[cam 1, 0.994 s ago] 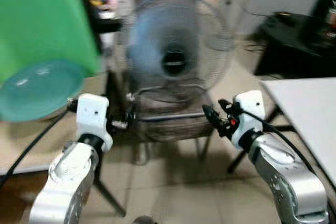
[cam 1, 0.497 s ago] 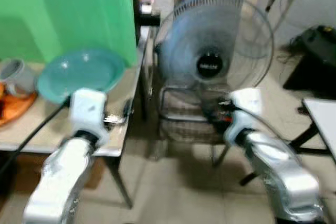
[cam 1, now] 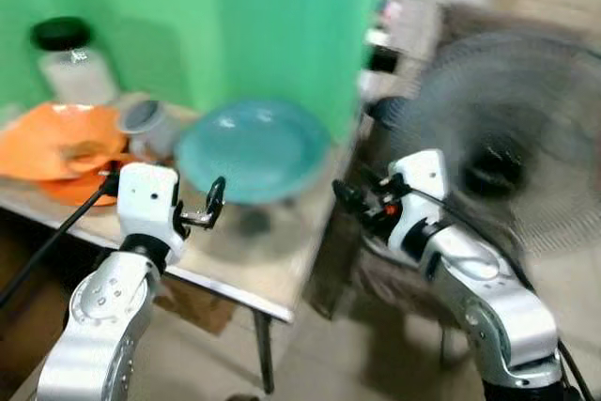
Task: Setting the table
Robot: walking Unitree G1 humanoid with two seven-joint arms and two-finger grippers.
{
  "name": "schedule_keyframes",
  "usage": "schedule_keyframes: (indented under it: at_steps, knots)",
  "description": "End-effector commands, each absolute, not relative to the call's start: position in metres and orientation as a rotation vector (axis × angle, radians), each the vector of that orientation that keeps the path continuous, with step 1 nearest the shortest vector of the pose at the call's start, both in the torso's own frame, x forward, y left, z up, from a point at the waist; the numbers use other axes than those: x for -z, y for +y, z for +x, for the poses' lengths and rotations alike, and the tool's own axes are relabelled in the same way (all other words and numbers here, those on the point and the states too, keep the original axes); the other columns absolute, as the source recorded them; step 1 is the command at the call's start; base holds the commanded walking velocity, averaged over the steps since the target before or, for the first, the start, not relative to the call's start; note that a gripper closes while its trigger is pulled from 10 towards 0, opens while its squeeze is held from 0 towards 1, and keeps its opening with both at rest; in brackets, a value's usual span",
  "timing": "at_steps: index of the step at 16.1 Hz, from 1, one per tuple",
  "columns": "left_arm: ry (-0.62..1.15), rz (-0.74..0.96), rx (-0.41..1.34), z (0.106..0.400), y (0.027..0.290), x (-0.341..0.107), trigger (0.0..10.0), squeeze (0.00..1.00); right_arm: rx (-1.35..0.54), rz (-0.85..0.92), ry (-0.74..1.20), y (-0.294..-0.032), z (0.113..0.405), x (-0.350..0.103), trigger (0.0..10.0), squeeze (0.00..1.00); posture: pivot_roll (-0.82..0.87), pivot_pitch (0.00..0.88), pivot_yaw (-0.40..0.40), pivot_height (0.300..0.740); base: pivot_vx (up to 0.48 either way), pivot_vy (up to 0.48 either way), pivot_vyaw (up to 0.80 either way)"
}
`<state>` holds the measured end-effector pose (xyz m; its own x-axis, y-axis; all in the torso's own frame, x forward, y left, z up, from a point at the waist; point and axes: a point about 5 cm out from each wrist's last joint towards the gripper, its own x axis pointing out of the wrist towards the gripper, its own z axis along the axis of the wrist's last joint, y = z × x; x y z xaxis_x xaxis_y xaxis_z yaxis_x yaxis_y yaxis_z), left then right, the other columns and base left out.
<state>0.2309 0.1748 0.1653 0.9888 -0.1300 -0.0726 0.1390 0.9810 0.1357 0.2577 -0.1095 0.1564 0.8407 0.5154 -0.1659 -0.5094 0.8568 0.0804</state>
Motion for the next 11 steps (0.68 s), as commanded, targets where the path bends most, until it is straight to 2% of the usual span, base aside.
schedule_keyframes:
  at_steps: [1,3,8,9,11]
  knots:
    - [0.041,0.137,0.166,0.231,0.167,-0.170,10.0,0.00,-0.525,0.031,0.168,-0.119,0.259,-0.159,10.0,0.00,0.20,0.000,-0.031,0.740,0.244,0.000,0.80]
    - [0.044,0.141,0.170,0.230,0.165,-0.169,10.0,0.00,-0.547,0.026,0.167,-0.118,0.258,-0.159,10.0,0.00,0.21,0.000,-0.034,0.740,0.000,0.000,0.60]
    - [0.059,0.170,0.239,0.229,0.163,-0.168,10.0,0.00,-0.458,0.182,0.185,-0.131,0.267,-0.163,10.0,0.00,0.20,0.000,-0.029,0.740,0.000,0.000,0.00]
    - [0.075,0.190,0.303,0.231,0.162,-0.166,10.0,0.00,-0.414,0.268,0.196,-0.134,0.275,-0.167,10.0,0.00,0.20,0.000,-0.027,0.740,0.000,0.000,0.00]
    - [0.110,0.213,0.390,0.231,0.161,-0.163,10.0,0.00,-0.298,0.318,0.226,-0.142,0.289,-0.167,10.0,0.00,0.20,0.000,-0.024,0.740,0.000,0.000,0.00]
